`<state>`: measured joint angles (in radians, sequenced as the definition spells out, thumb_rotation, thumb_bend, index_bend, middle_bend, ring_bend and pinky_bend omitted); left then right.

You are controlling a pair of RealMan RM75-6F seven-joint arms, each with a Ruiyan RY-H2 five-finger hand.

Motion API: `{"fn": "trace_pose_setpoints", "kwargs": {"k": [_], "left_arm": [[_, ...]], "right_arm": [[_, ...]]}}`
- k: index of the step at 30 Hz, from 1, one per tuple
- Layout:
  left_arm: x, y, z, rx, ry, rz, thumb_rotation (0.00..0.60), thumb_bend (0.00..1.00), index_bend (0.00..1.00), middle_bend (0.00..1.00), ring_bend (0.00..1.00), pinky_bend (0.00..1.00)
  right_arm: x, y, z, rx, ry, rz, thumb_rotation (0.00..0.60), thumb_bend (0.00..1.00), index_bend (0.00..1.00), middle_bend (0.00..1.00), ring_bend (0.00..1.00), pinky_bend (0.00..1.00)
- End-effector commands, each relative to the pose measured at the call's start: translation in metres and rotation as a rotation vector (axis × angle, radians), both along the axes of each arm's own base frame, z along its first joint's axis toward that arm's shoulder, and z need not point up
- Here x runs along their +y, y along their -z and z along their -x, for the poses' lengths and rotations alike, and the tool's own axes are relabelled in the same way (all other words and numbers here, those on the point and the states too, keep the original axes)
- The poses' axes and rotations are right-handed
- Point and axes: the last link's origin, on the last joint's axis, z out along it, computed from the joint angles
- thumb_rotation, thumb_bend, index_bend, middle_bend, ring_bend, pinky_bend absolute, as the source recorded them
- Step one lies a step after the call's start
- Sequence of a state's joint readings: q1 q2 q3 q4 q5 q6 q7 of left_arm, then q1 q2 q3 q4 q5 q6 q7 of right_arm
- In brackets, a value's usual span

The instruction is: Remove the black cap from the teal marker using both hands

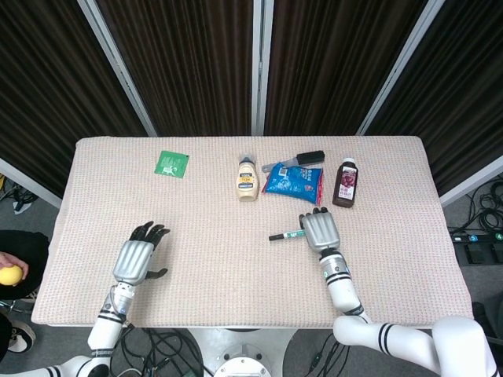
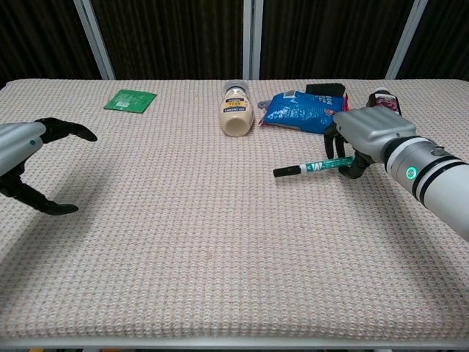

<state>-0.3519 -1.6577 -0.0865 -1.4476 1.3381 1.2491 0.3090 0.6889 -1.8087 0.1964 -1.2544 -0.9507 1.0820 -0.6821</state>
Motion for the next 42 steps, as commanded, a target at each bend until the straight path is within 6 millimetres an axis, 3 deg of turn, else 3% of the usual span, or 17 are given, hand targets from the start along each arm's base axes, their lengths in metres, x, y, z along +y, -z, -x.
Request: {"fn": "trace_pose_setpoints", "kwargs": {"k": [1, 5, 13, 20, 25, 33, 42], "left_arm": [[0.005, 0.0, -0.003, -0.005, 0.003, 0.001, 0.6, 0.02, 0.21, 0.16, 0.07, 0.16], [0.013, -0.001, -0.014, -0.023, 0.006, 0.007, 0.6, 0.04, 0.21, 0.16, 0.07, 0.16], [0.038, -0.001, -0.046, -0.008, -0.011, 0.042, 0.6, 0.23, 0.22, 0.16, 0.07, 0.2], [0.07, -0.002, -0.078, -0.021, -0.015, -0.029, 0.6, 0.22, 0.22, 0.19, 0.11, 0.24], [0.082, 0.002, -0.099, -0.04, -0.027, -0.125, 0.6, 0.22, 0.28, 0.3, 0.21, 0.33], [0.088, 0.007, -0.108, -0.021, -0.055, -0.181, 0.6, 0.22, 0.34, 0.36, 0.27, 0.39], [0.095, 0.015, -0.114, 0.009, -0.042, -0.171, 0.6, 0.22, 0.35, 0.37, 0.28, 0.4]], "right_arm": [[0.0, -0.007, -0.004, -0.023, -0.004, 0.032, 0.6, 0.29, 0.61, 0.56, 0.31, 0.29], [0.002, -0.014, -0.014, -0.06, -0.01, 0.094, 0.6, 0.3, 0.63, 0.57, 0.32, 0.29], [0.003, -0.004, -0.044, -0.086, -0.003, 0.19, 0.6, 0.33, 0.63, 0.57, 0.32, 0.29], [0.0, 0.009, -0.07, -0.143, 0.019, 0.211, 0.6, 0.33, 0.63, 0.58, 0.33, 0.29], [-0.001, 0.023, -0.088, -0.174, 0.035, 0.194, 0.6, 0.33, 0.63, 0.58, 0.33, 0.29], [-0.005, 0.034, -0.108, -0.214, 0.041, 0.206, 0.6, 0.33, 0.63, 0.58, 0.33, 0.29], [-0.012, 0.032, -0.132, -0.201, -0.008, 0.217, 0.6, 0.33, 0.64, 0.58, 0.33, 0.29]]}}
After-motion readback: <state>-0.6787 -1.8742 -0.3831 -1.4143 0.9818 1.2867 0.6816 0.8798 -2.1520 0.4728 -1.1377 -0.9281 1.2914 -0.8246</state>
